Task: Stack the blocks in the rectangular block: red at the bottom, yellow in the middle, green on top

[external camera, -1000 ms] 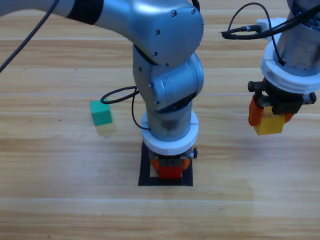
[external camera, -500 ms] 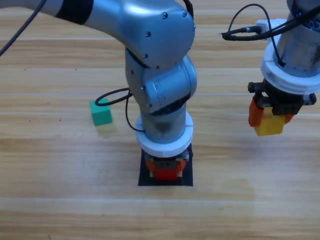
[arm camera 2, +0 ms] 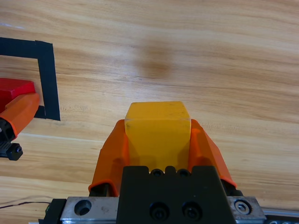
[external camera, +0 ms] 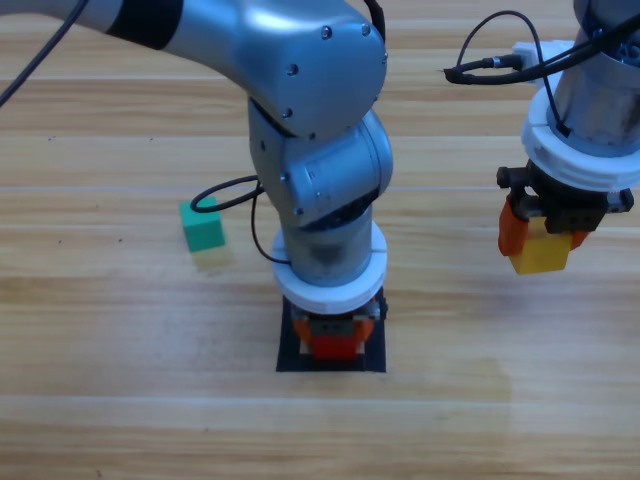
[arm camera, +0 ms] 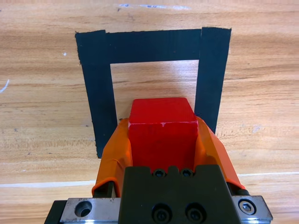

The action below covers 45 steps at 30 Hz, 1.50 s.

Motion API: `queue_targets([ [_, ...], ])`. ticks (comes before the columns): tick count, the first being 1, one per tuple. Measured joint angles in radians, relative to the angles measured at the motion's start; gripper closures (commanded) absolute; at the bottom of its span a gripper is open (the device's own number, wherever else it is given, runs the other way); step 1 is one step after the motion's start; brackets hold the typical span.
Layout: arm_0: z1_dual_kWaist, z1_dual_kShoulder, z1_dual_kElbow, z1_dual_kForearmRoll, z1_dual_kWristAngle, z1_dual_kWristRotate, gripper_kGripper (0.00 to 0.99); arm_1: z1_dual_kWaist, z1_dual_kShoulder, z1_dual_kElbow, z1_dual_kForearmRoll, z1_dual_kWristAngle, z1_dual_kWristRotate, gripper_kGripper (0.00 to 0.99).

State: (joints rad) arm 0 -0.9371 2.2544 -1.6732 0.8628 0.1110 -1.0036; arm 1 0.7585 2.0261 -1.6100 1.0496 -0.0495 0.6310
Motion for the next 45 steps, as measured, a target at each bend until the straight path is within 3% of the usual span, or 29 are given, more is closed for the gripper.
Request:
queue_targets([
  [6, 0.002, 0.0, 0.0, -0.007, 0.0, 0.0, 0.455, 0.0, 0.0, 0.004, -0.003, 0.0, -0.002, 0.924],
  [14, 0.002, 0.0, 0.0, -0.012, 0.0, 0.0, 0.435, 0.0, 0.0, 0.005, -0.006, 0.0, -0.002, 0.924],
  [20, 0.002, 0.0, 0.0, -0.015, 0.001, -0.001, 0.243, 0.0, 0.0, 0.01, -0.017, 0.0, -0.003, 0.924],
  [31, 0.002, -0.028, 0.019, -0.013, 0.03, -0.013, 0.119, 0.0, 0.0, 0.01, -0.036, 0.0, 0.003, 0.924],
  [40, 0.002, -0.235, 0.046, 0.033, 0.062, -0.017, 0.067, 0.003, 0.0, 0.01, -0.036, 0.0, 0.1, 0.924],
  [45, 0.002, -0.425, 0.135, 0.07, 0.11, 0.002, 0.065, 0.037, 0.0, -0.043, -0.035, 0.0, 0.163, 0.924],
])
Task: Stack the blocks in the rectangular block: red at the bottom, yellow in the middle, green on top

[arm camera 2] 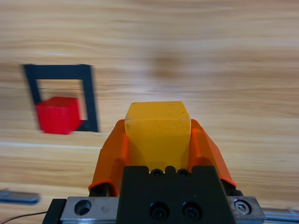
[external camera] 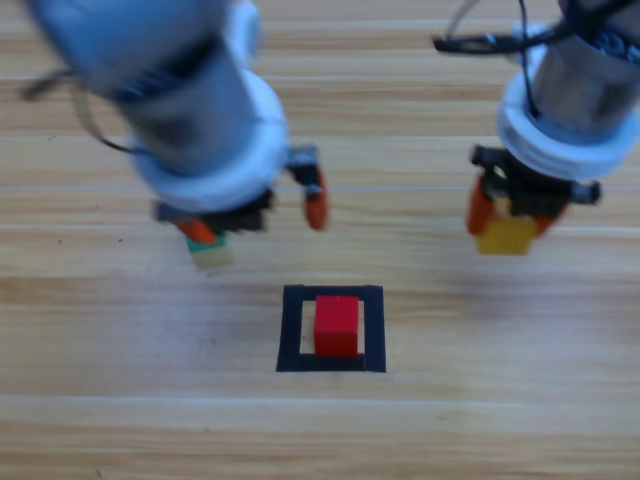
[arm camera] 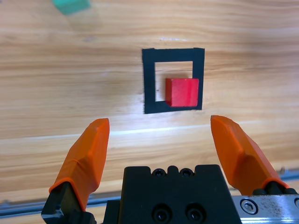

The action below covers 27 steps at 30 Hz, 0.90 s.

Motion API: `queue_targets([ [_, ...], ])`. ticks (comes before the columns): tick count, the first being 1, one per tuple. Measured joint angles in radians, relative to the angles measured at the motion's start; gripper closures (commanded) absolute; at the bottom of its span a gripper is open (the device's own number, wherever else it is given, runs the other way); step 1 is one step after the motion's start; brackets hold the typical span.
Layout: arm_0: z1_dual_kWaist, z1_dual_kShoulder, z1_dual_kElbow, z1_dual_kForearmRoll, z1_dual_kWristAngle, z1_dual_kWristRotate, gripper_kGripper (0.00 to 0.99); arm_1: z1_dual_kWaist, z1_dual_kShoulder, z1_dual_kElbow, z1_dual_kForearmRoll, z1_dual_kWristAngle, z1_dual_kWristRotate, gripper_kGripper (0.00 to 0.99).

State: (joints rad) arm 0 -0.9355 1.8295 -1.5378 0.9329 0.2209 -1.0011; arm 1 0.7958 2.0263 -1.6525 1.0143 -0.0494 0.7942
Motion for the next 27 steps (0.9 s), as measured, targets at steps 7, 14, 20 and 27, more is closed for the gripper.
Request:
queue_targets([
  [7, 0.032, -0.287, 0.123, 0.024, 0.031, 0.163, 0.068, 0.106, 0.024, -0.207, 0.068, 0.014, 0.076, 0.924],
  [14, 0.154, -0.376, 0.18, 0.029, 0.002, 0.378, 0.053, 0.164, 0.136, -0.311, 0.082, 0.035, 0.115, 0.923],
  [20, 0.176, -0.5, 0.44, -0.187, 0.046, 0.431, 0.0, 0.191, 0.235, -0.409, 0.118, 0.034, 0.148, 0.923],
  [27, 0.178, -0.593, 0.457, -0.184, 0.0, 0.468, 0.0, 0.204, 0.329, -0.528, 0.202, 0.023, 0.181, 0.923],
])
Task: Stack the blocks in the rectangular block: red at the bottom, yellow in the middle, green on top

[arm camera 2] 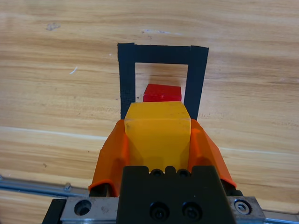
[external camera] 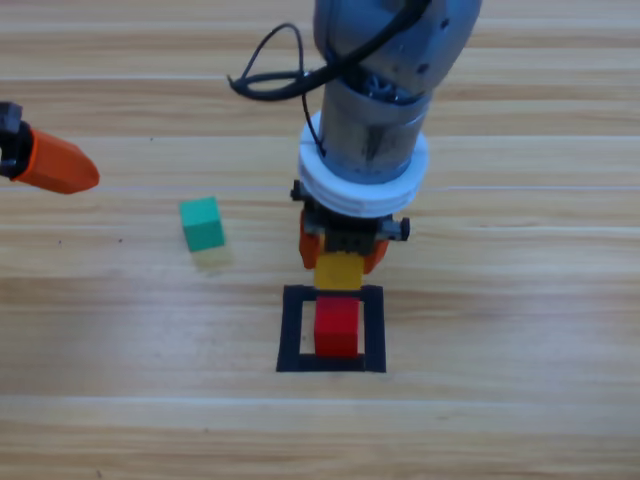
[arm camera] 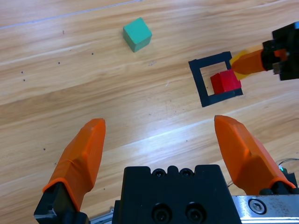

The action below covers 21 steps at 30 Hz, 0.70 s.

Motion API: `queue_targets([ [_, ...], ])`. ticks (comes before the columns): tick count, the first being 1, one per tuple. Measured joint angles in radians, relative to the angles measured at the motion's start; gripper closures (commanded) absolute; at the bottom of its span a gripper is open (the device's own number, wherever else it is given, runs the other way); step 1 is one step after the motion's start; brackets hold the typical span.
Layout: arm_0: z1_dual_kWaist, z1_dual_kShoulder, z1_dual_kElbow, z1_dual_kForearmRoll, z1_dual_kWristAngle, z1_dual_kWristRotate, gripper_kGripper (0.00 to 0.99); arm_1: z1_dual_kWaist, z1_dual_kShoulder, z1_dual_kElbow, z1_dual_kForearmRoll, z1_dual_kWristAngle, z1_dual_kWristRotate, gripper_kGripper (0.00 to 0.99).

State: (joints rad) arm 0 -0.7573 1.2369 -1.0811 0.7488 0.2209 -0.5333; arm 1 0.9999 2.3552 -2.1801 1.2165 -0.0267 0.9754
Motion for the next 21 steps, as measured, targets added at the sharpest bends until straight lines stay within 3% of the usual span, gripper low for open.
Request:
queue_targets([
  [21, 0.0, 0.004, 0.0, 0.0, -0.058, -0.002, 0.0, 0.003, 0.066, -0.042, 0.051, -0.016, 0.029, 0.923],
])
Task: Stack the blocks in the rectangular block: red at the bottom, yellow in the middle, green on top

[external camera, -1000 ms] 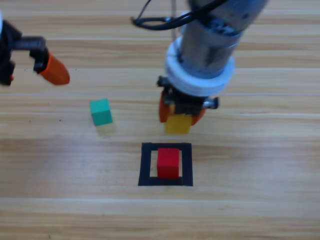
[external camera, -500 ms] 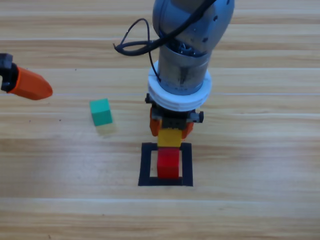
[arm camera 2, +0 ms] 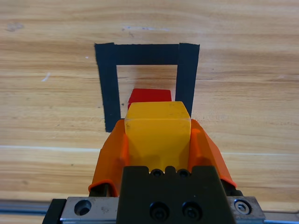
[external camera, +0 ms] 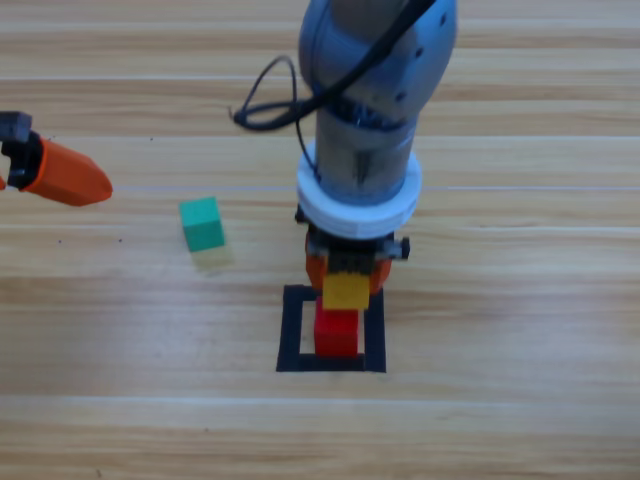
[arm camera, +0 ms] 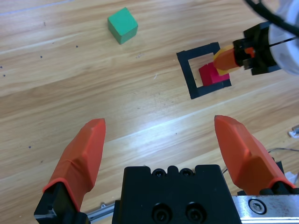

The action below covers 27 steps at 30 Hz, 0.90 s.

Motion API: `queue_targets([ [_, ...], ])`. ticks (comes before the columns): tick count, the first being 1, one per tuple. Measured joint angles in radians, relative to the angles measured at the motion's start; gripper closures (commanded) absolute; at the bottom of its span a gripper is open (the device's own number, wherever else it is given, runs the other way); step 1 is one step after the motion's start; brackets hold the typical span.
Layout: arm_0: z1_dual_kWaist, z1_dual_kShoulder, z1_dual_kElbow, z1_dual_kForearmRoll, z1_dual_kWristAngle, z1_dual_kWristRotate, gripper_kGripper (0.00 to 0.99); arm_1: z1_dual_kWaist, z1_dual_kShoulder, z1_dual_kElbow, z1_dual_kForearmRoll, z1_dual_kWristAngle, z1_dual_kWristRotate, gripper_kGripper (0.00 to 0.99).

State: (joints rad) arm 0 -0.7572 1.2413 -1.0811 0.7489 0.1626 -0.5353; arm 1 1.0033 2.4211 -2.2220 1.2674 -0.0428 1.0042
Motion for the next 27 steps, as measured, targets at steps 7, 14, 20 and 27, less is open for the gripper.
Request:
queue_targets([
  [7, 0.0, 0.002, 0.0, 0.001, -0.012, 0.0, 0.0, 0.009, 0.018, 0.0, 0.0, 0.0, 0.001, 0.923],
  [14, 0.0, 0.035, 0.0, 0.001, -0.013, 0.0, 0.0, 0.018, 0.018, 0.0, 0.0, 0.0, 0.005, 0.923],
  [20, 0.0, 0.041, 0.0, 0.001, -0.013, 0.0, 0.0, 0.024, 0.018, 0.0, 0.0, 0.0, 0.009, 0.921],
  [27, 0.0, 0.042, 0.0, 0.001, -0.013, 0.0, 0.0, 0.025, 0.027, -0.001, 0.0, 0.0, 0.009, 0.892],
])
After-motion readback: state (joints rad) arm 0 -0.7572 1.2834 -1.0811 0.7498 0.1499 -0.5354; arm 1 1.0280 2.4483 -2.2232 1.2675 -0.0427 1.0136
